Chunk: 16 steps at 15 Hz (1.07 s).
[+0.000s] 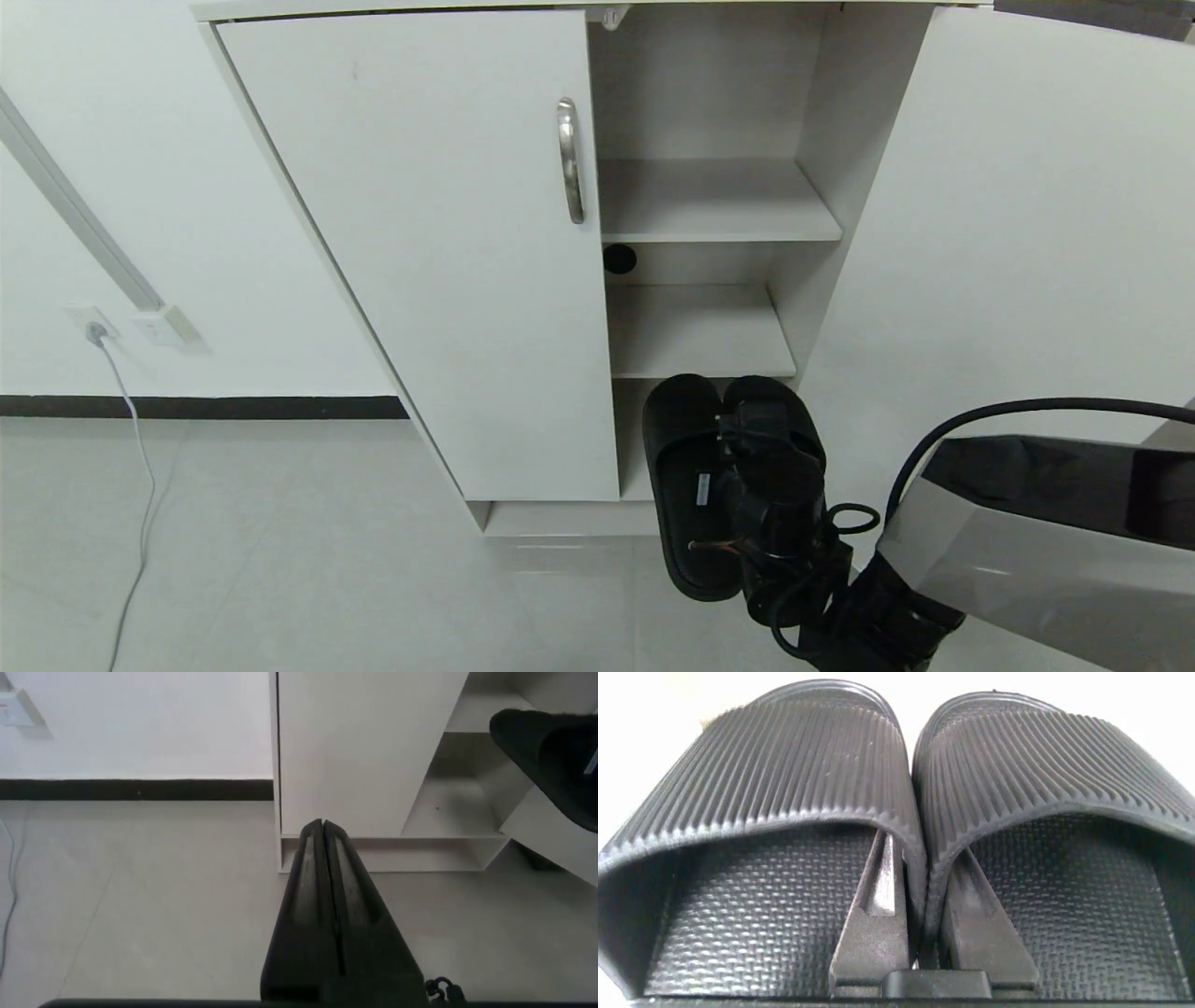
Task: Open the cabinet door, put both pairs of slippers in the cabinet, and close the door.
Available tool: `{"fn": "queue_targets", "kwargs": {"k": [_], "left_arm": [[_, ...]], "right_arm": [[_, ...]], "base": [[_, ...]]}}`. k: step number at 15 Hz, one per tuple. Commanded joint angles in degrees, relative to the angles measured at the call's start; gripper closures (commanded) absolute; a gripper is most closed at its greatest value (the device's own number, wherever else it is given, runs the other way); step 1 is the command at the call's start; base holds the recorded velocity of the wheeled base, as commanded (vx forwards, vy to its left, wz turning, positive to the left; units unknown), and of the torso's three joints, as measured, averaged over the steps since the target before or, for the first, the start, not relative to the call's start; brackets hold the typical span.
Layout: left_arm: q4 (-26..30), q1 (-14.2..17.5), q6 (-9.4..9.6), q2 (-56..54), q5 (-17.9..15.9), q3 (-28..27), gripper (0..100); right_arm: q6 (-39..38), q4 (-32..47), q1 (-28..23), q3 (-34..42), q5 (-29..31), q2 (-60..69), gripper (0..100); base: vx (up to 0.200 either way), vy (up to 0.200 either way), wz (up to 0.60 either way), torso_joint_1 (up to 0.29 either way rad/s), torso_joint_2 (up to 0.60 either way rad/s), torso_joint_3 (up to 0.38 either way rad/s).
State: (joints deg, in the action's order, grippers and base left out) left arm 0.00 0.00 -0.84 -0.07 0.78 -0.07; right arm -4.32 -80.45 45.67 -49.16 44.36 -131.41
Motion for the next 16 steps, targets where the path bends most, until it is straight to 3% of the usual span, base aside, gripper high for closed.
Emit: {"fn": "queue_targets", "kwargs": {"k": [1,10,16], "left_arm": [[0.0,0.0,-0.04,0.07,0.01,0.07,100],[0.0,0.0,-0.13,0.07,0.01,-0.01,100],[0.0,0.0,-0.04,0.07,0.01,-0.01,100]], "right_arm": [[1.24,-1.64,-0.05,1.18,-0.06,-0.95,100],[1.24,-1.82,-0.05,0.91,-0.06,-2.97,100],[1.42,-1.91,-0.31,0.74,-0.06,-2.97,100]], "base": [[0.0,0.0,0.0,0.0,0.0,0.0],[0.0,0.0,0.0,0.0,0.0,0.0],[0.2,0.0,0.0,0.002,0.0,0.002]]}}
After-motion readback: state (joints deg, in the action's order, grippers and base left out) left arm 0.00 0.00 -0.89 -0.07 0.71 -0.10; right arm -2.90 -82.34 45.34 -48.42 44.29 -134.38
